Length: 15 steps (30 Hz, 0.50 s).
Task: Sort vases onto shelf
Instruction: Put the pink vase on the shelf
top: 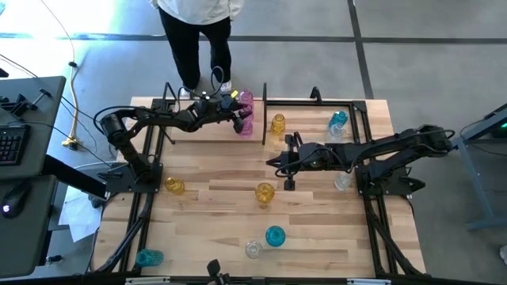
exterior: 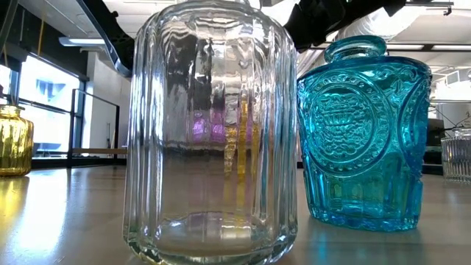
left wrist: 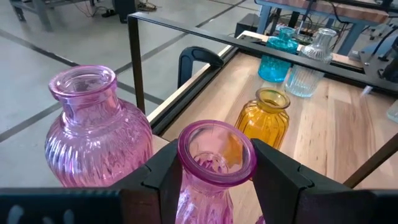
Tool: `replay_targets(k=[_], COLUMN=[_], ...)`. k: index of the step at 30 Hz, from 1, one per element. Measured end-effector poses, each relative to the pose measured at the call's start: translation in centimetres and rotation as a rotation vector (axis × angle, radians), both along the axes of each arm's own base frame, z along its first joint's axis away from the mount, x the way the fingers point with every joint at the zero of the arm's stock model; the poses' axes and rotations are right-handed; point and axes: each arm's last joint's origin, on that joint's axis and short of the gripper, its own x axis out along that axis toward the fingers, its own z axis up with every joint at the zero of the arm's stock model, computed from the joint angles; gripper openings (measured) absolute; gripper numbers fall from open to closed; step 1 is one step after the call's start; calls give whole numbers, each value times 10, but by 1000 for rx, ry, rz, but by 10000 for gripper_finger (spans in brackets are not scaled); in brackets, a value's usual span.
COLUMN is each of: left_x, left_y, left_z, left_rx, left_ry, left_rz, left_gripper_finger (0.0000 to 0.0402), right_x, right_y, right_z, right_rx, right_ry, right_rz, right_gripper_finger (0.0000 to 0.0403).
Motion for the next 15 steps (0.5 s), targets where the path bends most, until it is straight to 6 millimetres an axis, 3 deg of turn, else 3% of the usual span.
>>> replay_targets(k=[15], left_x=[0], left_y=[0], left_z=[0], left_rx=[2], left_ry=[5], left_rz=[14], left_gripper_finger=[149], right_x=[0], right_y=[2], right_z=[0], right_rx=[-4], right_ry=[0], right_rz=[8], right_gripper_finger=[0])
